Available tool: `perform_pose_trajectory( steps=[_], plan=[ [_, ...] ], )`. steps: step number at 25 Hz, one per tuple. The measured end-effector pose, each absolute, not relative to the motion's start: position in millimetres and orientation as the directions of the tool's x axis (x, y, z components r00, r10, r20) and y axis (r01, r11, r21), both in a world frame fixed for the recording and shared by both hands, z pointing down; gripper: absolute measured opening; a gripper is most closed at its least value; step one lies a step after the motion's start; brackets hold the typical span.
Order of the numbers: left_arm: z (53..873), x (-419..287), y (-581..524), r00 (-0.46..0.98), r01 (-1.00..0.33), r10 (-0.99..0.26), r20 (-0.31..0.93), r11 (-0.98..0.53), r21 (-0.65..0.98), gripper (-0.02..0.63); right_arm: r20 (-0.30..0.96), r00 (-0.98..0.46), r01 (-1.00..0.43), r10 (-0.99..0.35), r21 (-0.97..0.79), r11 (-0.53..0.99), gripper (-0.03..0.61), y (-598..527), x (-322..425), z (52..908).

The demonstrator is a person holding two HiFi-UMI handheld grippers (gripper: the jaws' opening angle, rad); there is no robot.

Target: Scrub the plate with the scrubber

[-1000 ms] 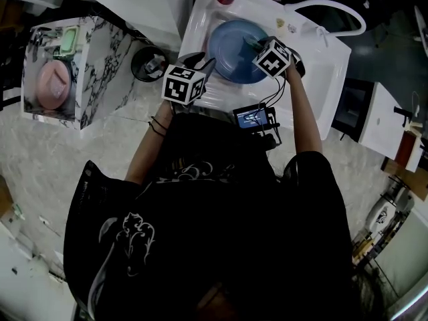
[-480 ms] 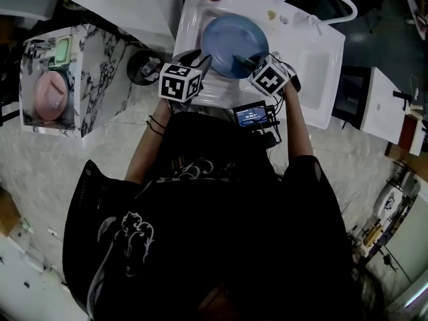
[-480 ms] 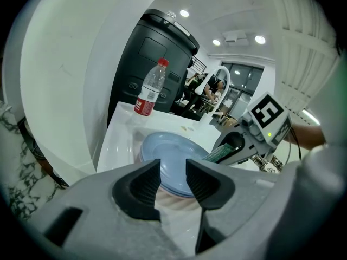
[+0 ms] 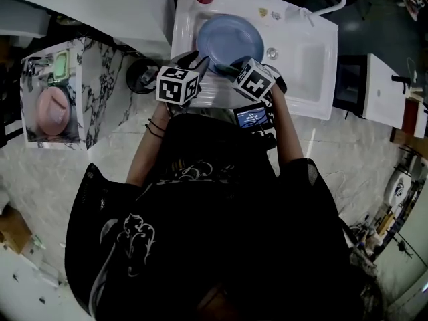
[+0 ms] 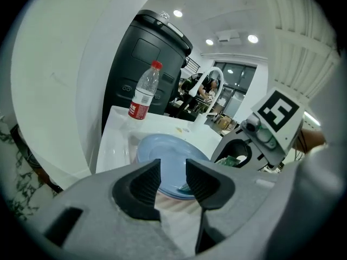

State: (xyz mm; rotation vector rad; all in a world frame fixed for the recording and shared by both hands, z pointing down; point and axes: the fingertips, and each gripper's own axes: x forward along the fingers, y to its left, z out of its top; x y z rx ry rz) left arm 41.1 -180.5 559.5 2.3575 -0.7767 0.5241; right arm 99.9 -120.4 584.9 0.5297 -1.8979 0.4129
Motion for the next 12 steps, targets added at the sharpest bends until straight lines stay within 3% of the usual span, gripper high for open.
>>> perform_pose_trajectory(
  steps=[5, 12],
  plan=[
    [545.3, 39.2, -180.4, 0.783, -0.594, -0.384, 0.489, -0.692, 0.409, 0.150, 0.891, -0.339, -0.695, -0.303, -0.021, 0.718, 0.091, -133.8, 109.8, 575.1],
    [523.1, 44.5, -174.7, 0.837, -0.511, -0.337, 0.431, -0.762, 0.398, 0.150, 0.660, -0.292, -0.937, -0.692, -0.053, 0.344, 0.090, -149.4, 127.3, 523.0]
  ],
)
